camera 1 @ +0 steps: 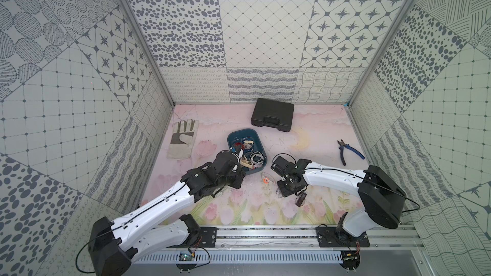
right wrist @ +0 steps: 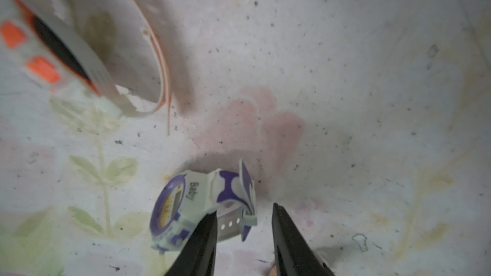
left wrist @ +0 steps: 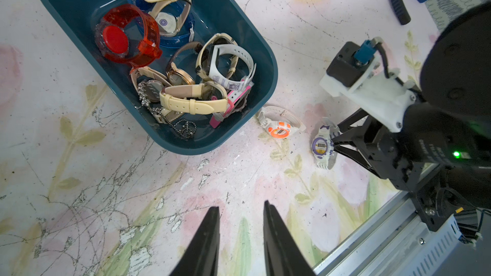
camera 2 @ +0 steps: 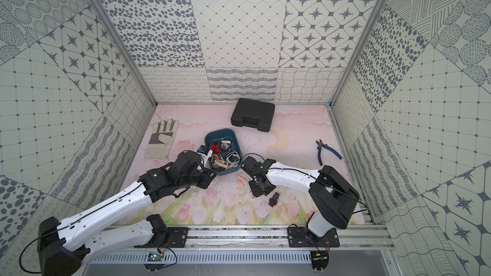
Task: Put the watch into the storage box
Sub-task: Pick up the watch at the center of the board.
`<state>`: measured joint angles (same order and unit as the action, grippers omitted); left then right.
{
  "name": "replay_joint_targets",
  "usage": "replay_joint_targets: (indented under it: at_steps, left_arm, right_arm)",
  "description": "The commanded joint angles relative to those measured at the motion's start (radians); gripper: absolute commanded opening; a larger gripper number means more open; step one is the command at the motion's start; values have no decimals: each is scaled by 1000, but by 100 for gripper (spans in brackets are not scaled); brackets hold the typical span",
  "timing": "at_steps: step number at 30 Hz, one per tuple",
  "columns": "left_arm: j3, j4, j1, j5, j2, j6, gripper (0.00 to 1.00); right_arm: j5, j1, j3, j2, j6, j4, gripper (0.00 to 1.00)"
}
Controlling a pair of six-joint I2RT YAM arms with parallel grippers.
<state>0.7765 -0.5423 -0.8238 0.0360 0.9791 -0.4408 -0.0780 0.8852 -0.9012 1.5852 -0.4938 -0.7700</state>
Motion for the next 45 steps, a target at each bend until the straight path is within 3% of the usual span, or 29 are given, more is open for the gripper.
replay_joint_targets:
  at_steps: [1,4,11,16,23,28,38,45]
  left_arm:
    - [-5,15,1,-5,-6,8,33]
    - [-3,15,2,-1,-8,8,33]
    - [-9,10,1,3,-12,-2,33]
    - [-29,8,0,16,-37,-24,33]
    - [-86,-11,0,79,-143,-84,33]
    - [-90,-33,0,105,-162,-101,33]
    - [-98,-40,0,127,-180,-107,33]
    - [-102,-33,0,136,-175,-103,33]
  right_arm:
    - [6,-10,-3,21,5,30,38]
    - [8,-11,-2,31,9,41,31]
    - [15,-18,-18,17,33,46,0]
    - [-19,-25,-65,-65,54,-27,0]
    - [-48,-52,-265,-127,148,-134,0]
    - [-1,-81,-485,45,242,-141,0]
    - [93,-108,-1103,530,359,-273,0]
    - [110,-136,-1361,735,386,-387,0]
